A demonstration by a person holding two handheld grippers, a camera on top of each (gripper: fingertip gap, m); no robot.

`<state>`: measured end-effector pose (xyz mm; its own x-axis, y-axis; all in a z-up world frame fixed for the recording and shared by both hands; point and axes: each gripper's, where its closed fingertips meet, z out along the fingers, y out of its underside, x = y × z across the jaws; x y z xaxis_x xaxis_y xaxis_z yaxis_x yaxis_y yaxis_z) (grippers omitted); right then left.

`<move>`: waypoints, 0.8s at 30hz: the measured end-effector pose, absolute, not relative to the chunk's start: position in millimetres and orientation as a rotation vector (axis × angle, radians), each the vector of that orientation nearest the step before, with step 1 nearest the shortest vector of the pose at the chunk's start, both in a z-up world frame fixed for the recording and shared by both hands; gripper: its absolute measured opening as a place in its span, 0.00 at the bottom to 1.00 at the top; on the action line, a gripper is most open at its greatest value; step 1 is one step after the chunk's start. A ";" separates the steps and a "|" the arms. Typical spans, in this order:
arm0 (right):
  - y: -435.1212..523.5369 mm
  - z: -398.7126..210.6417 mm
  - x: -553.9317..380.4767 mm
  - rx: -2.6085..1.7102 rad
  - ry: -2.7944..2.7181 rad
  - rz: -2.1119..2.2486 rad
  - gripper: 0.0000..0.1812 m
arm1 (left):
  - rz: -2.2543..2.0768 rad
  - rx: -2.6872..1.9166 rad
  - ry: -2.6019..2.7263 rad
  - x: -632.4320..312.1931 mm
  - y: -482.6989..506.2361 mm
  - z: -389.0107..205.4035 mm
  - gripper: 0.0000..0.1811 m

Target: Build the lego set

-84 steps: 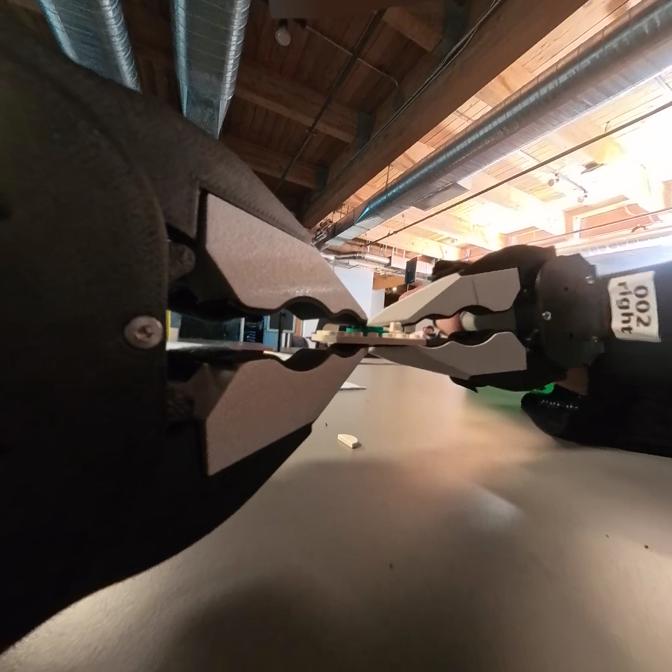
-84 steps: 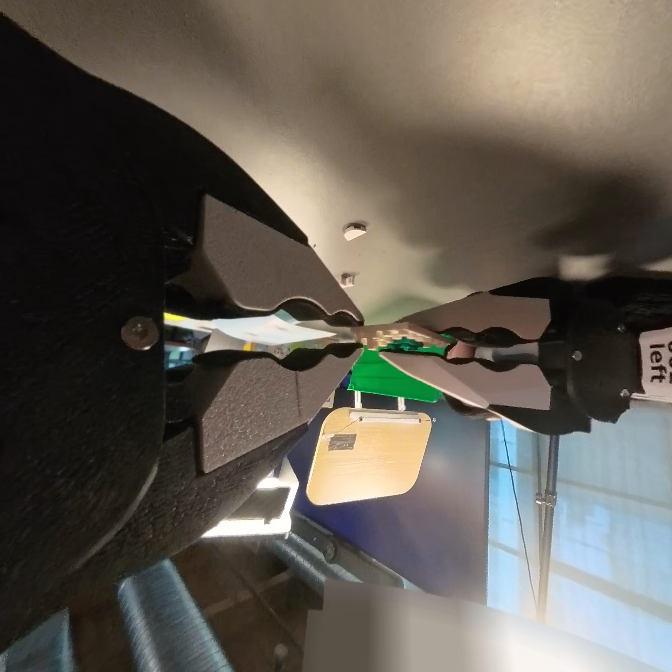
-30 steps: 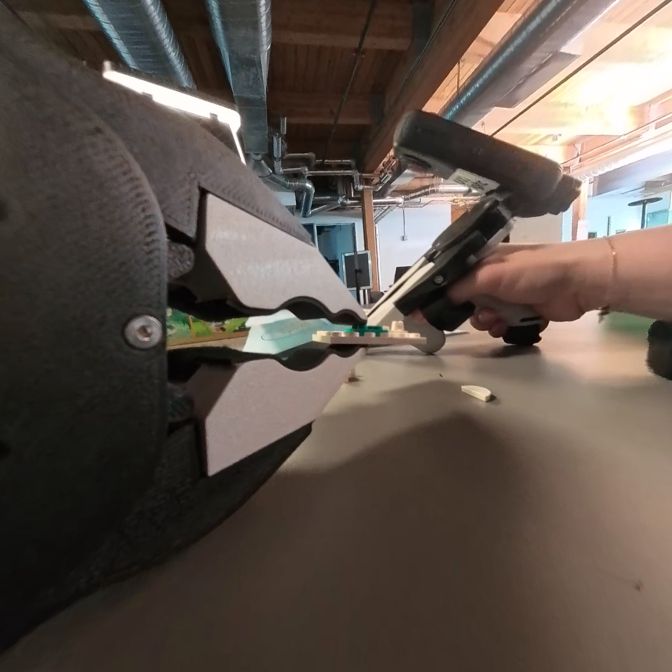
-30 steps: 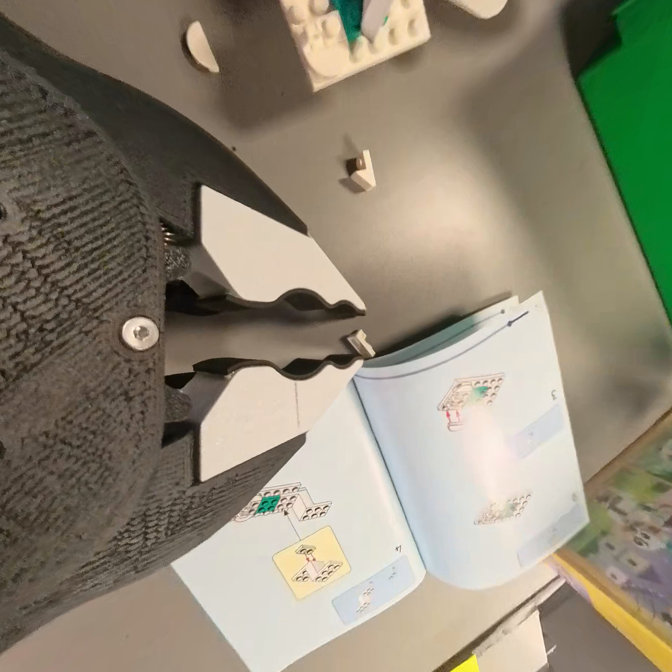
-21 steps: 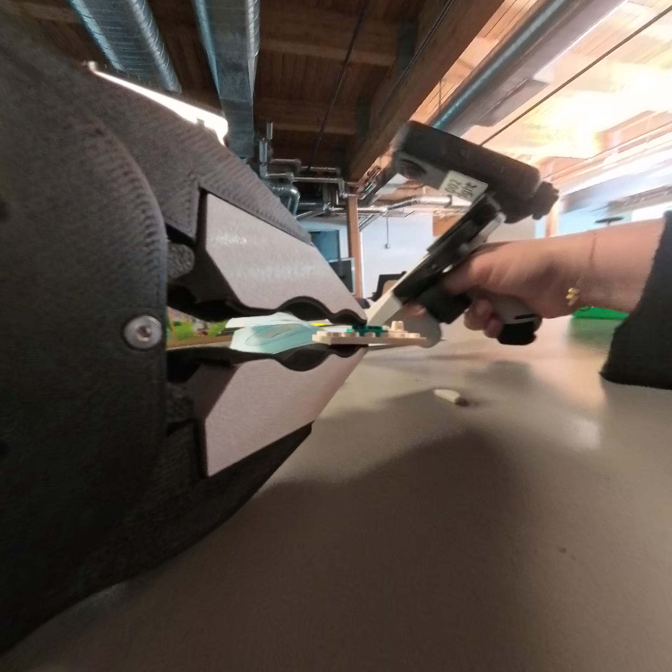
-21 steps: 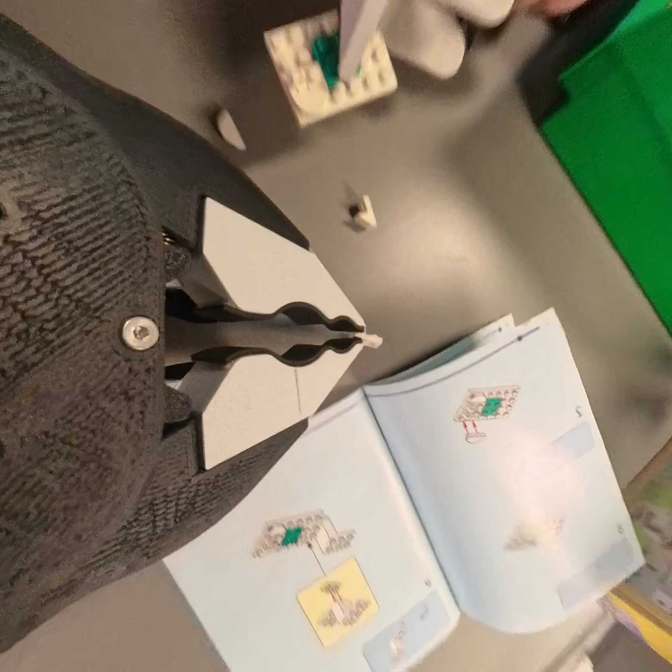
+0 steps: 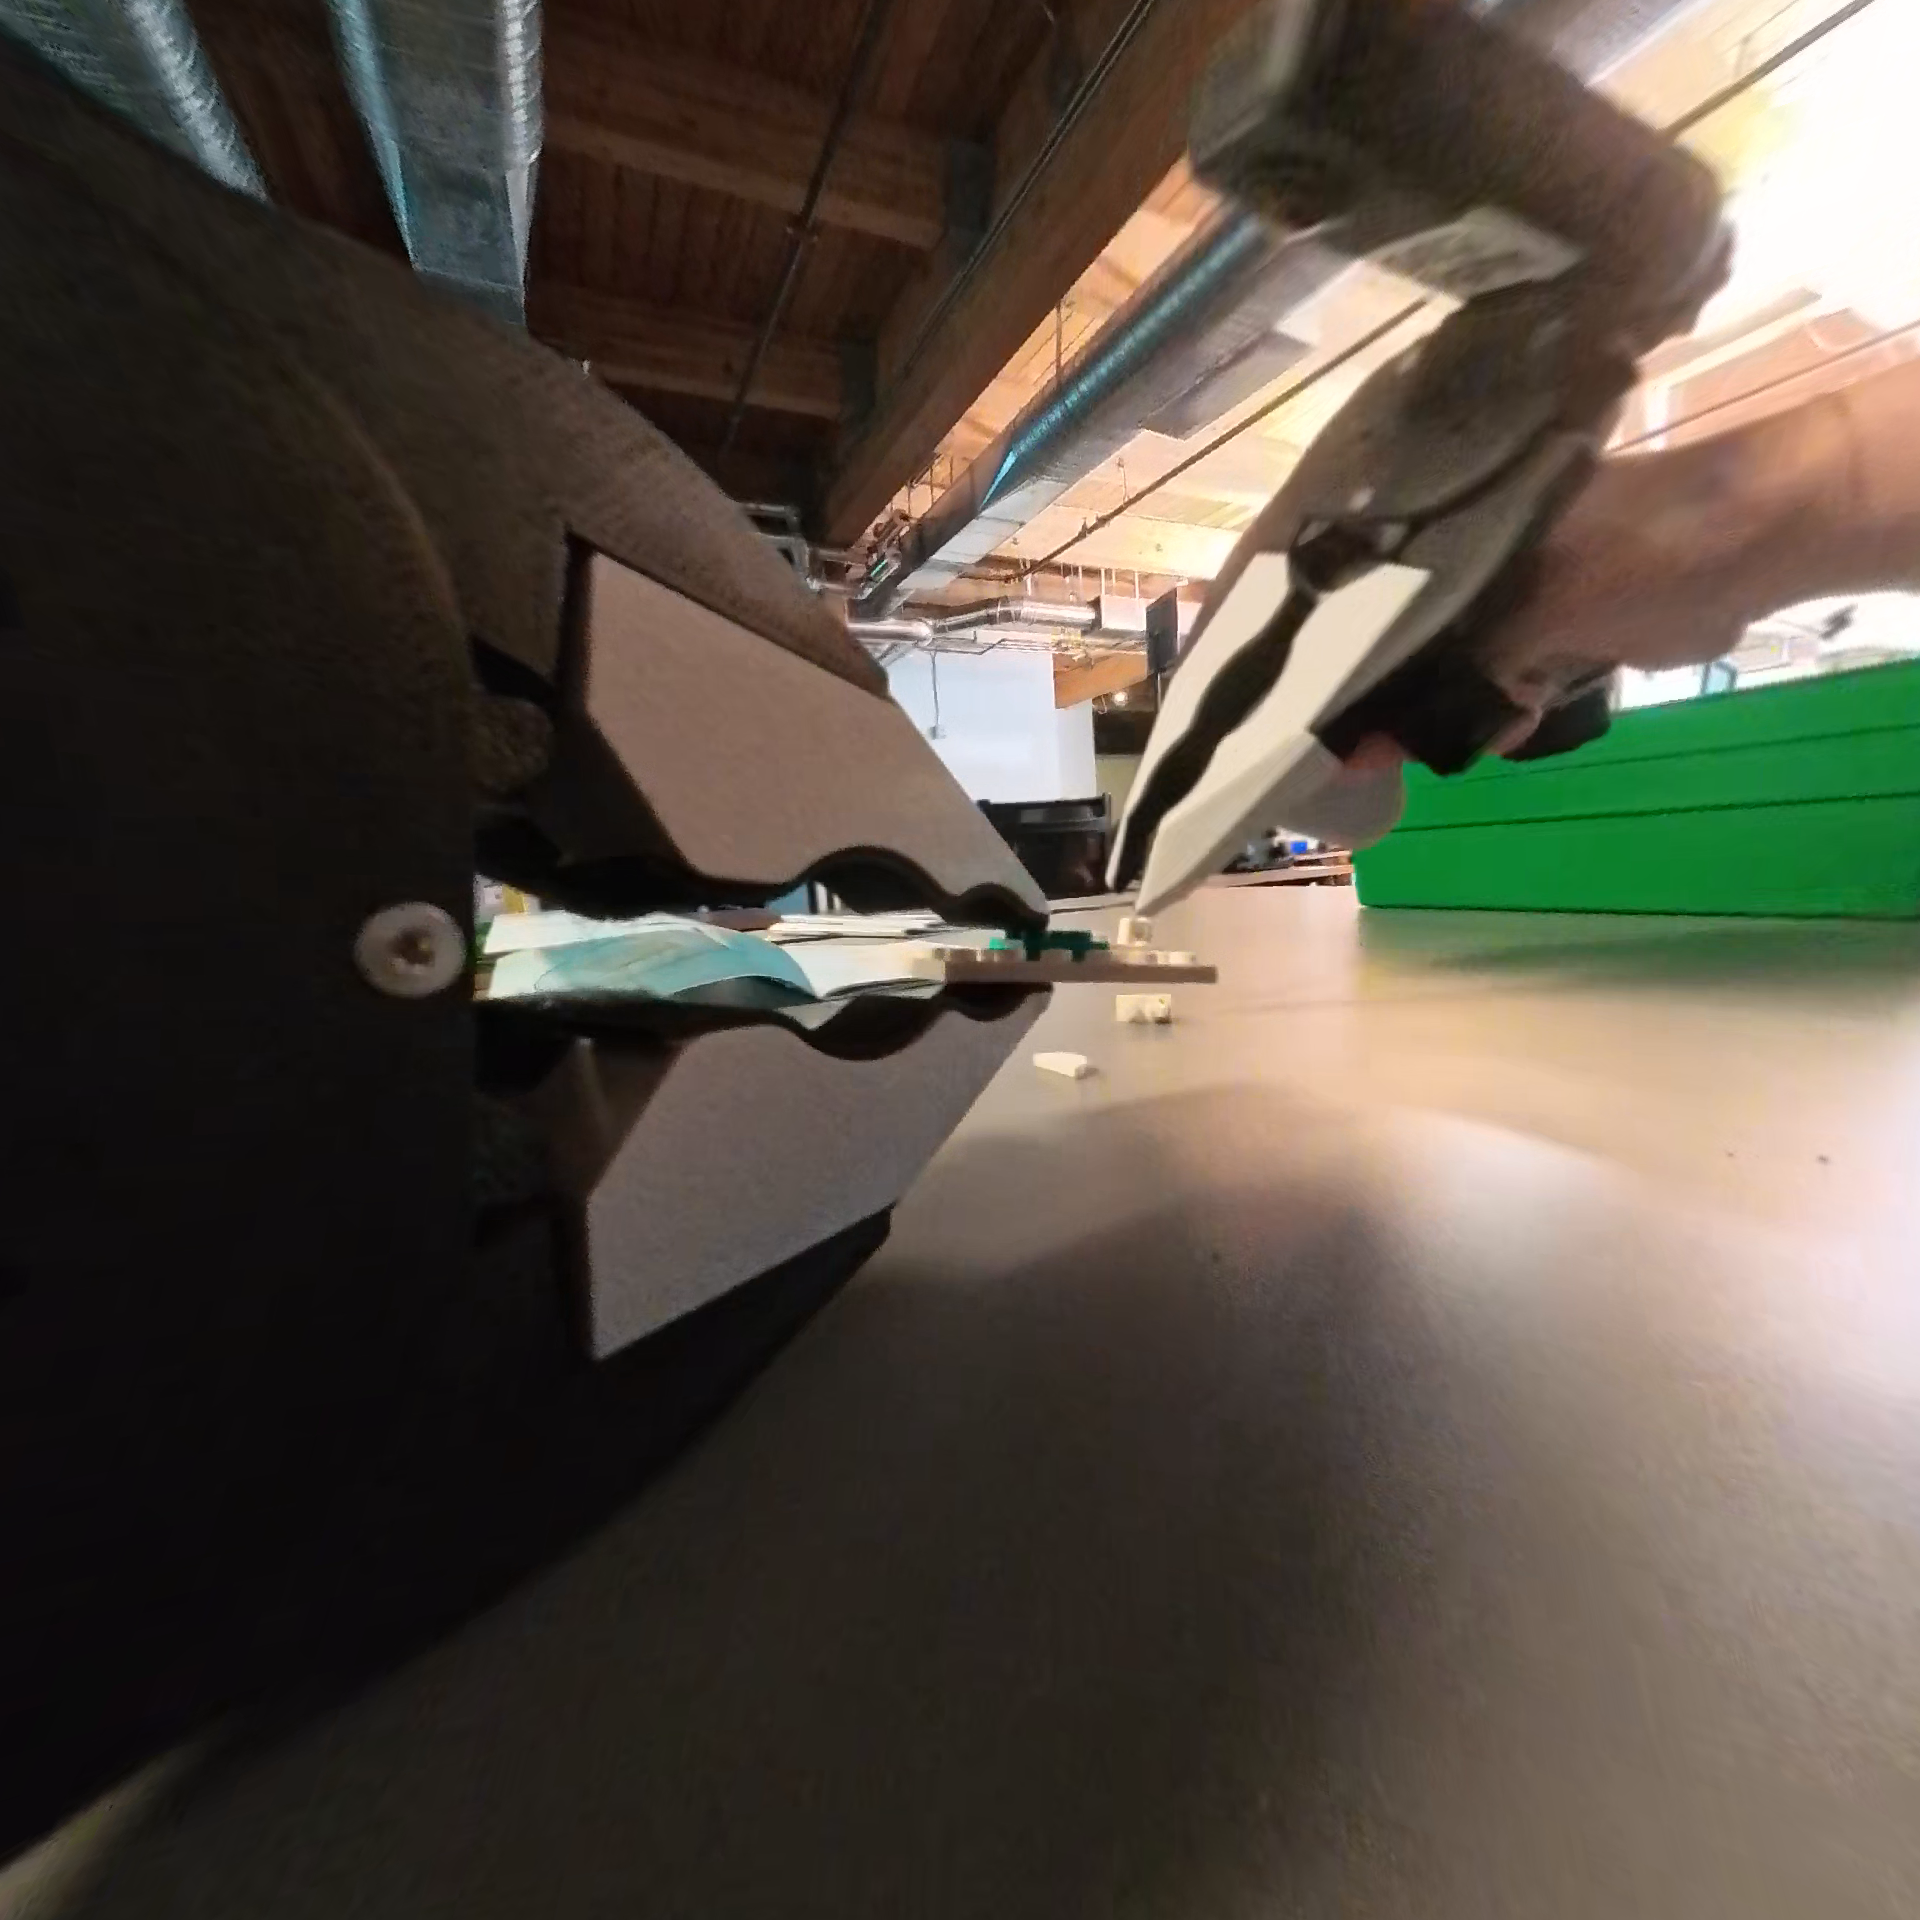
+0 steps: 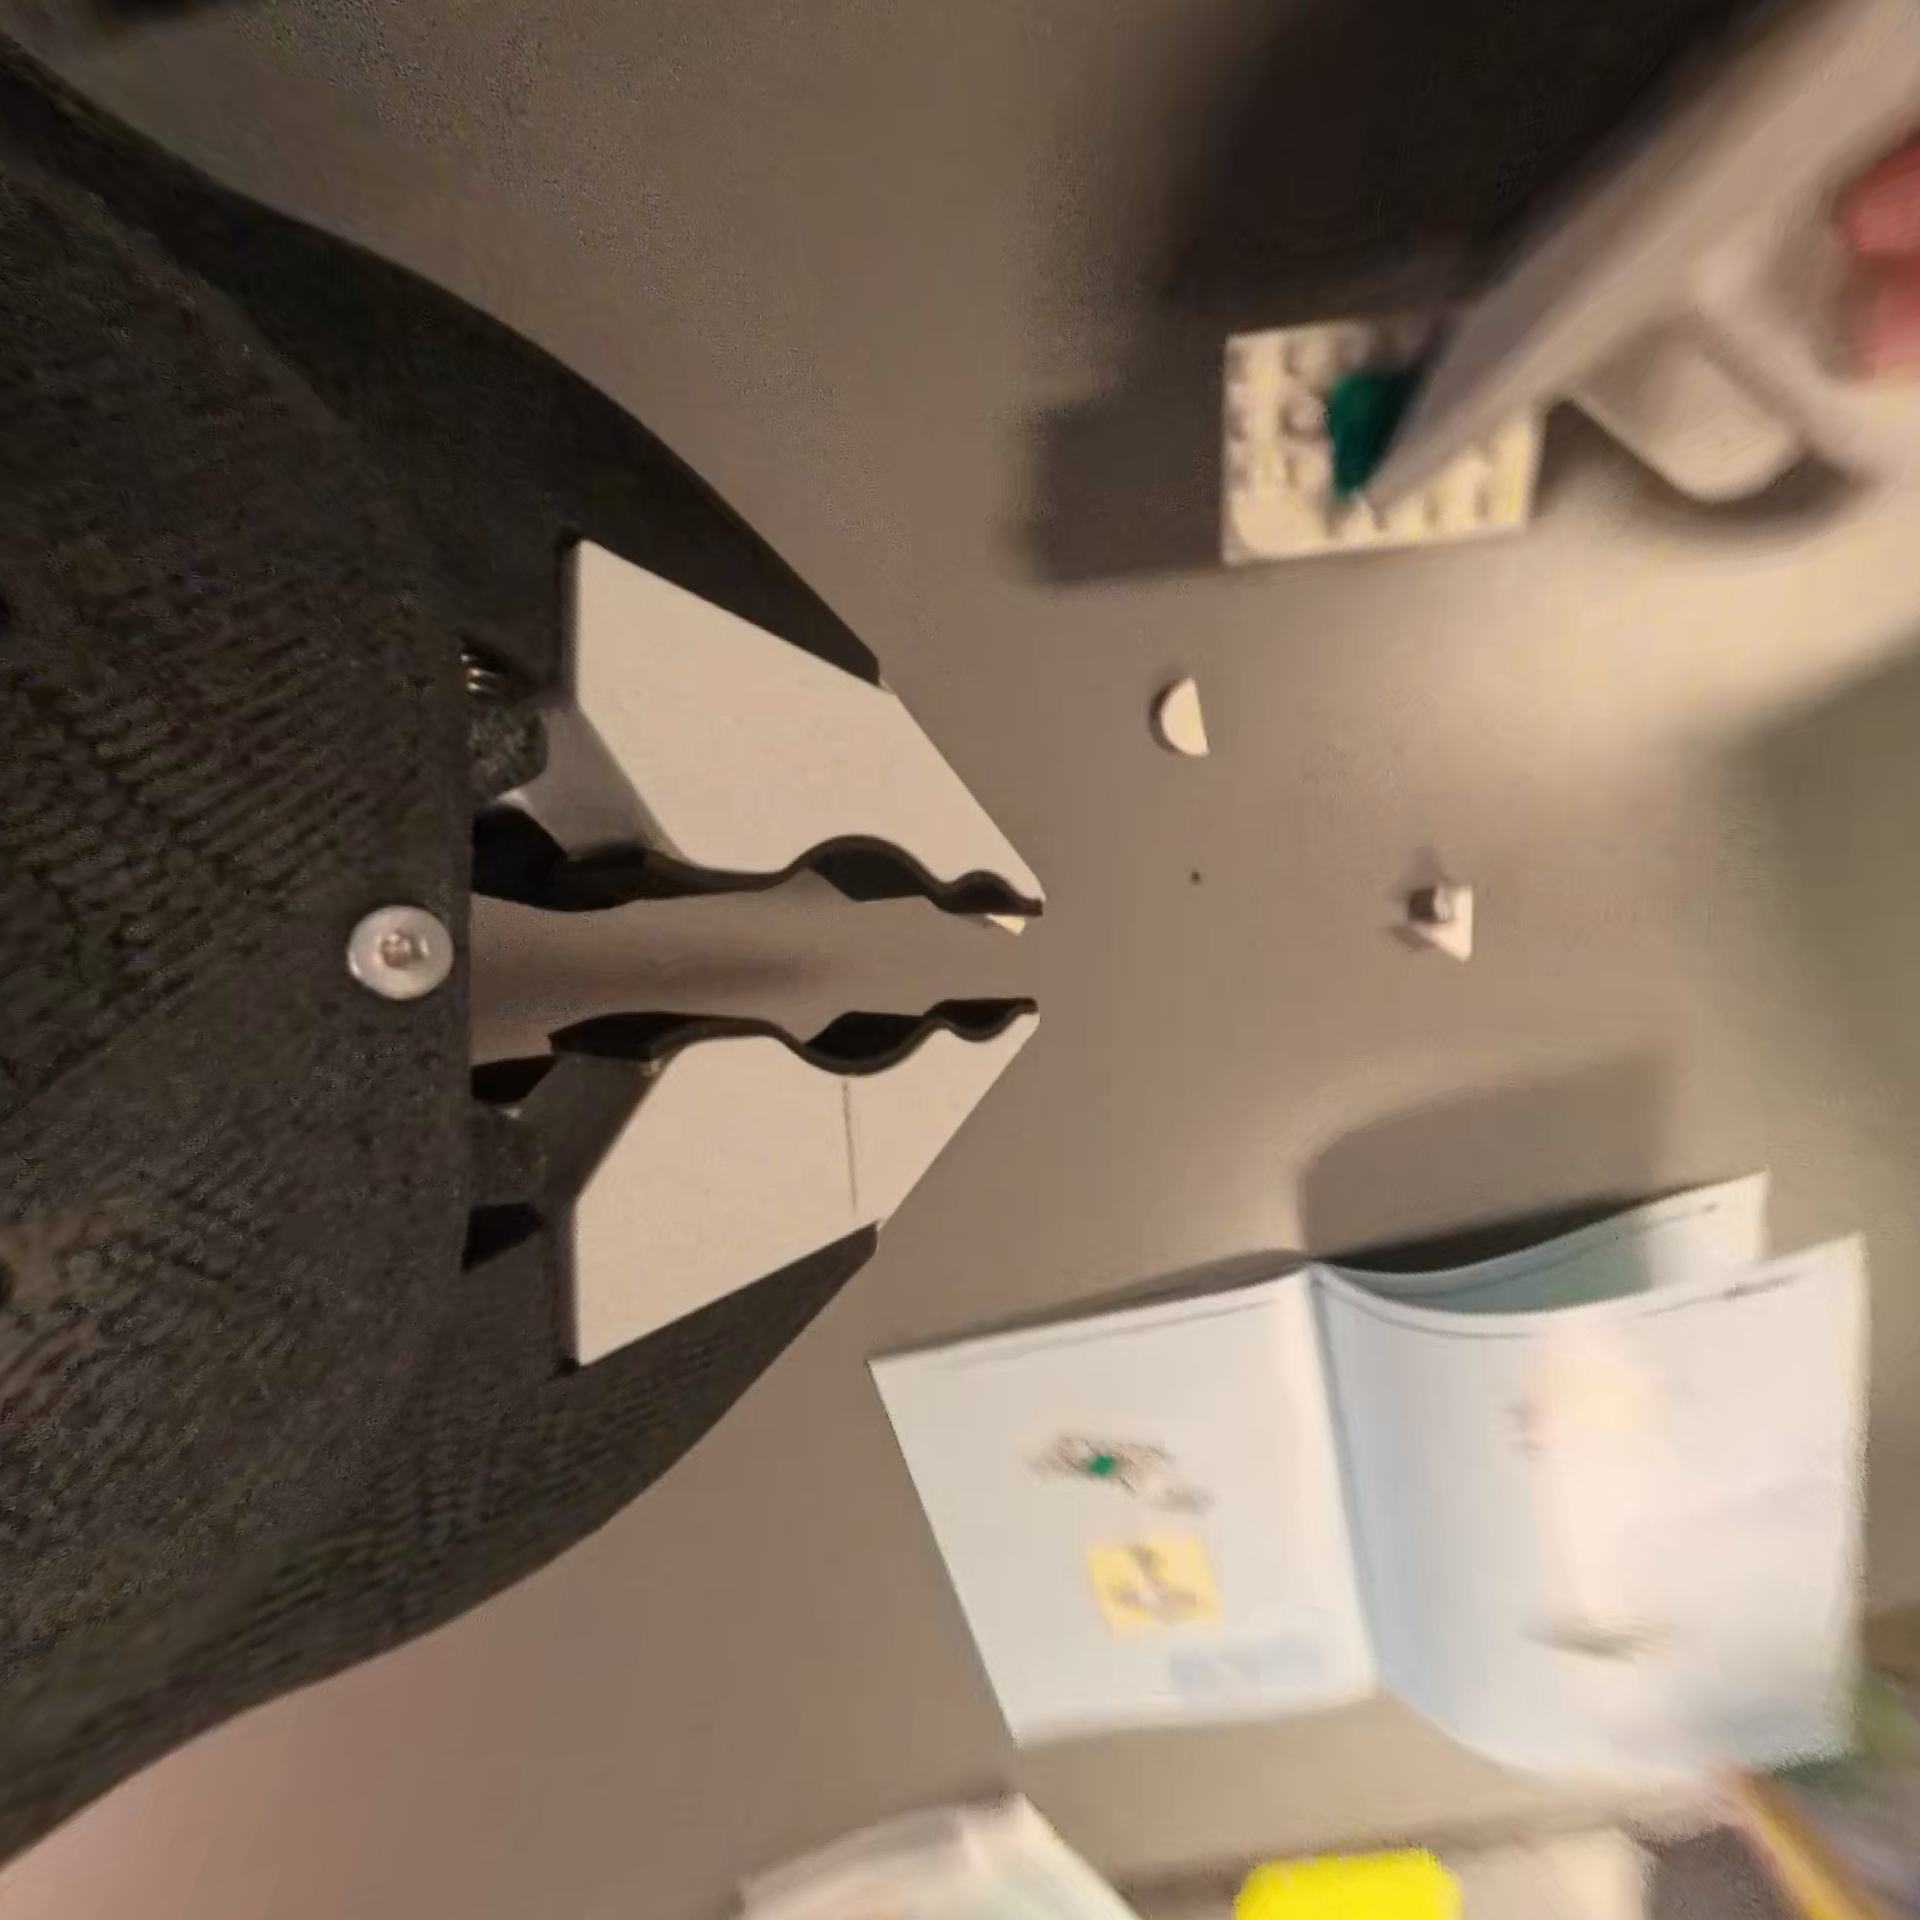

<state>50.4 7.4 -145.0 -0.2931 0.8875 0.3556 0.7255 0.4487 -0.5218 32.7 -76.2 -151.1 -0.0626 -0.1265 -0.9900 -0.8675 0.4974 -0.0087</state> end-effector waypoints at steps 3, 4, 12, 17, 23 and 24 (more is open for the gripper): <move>-3.5 -157.6 57.8 -1.017 -2.200 0.006 0.06 | 0.765 -0.877 1.541 34.7 -78.6 -151.3 0.04; -6.3 -161.6 58.3 -0.951 -2.219 -0.053 0.05 | 0.765 -0.873 1.543 35.2 -79.3 -151.4 0.04; 3.5 -175.0 57.3 -1.148 -2.199 0.026 0.06 | 0.782 -0.857 1.545 35.4 -80.9 -149.7 0.04; 6.4 -177.0 56.6 -1.229 -2.197 0.085 0.05 | 0.777 -0.858 1.549 35.5 -81.3 -149.7 0.04; 11.3 -178.8 58.3 -1.458 -2.111 0.336 0.03 | 0.773 -0.859 1.551 35.7 -82.0 -149.8 0.04; 12.3 -178.9 58.6 -1.489 -2.094 0.373 0.03 | 0.772 -0.860 1.552 35.6 -81.9 -149.9 0.04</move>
<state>58.6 12.3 -178.9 -0.2447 0.9325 0.2655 0.7834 0.3515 -0.5126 35.6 -81.9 -149.9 -0.0884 -0.1105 -0.9899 -0.8562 0.5163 0.0189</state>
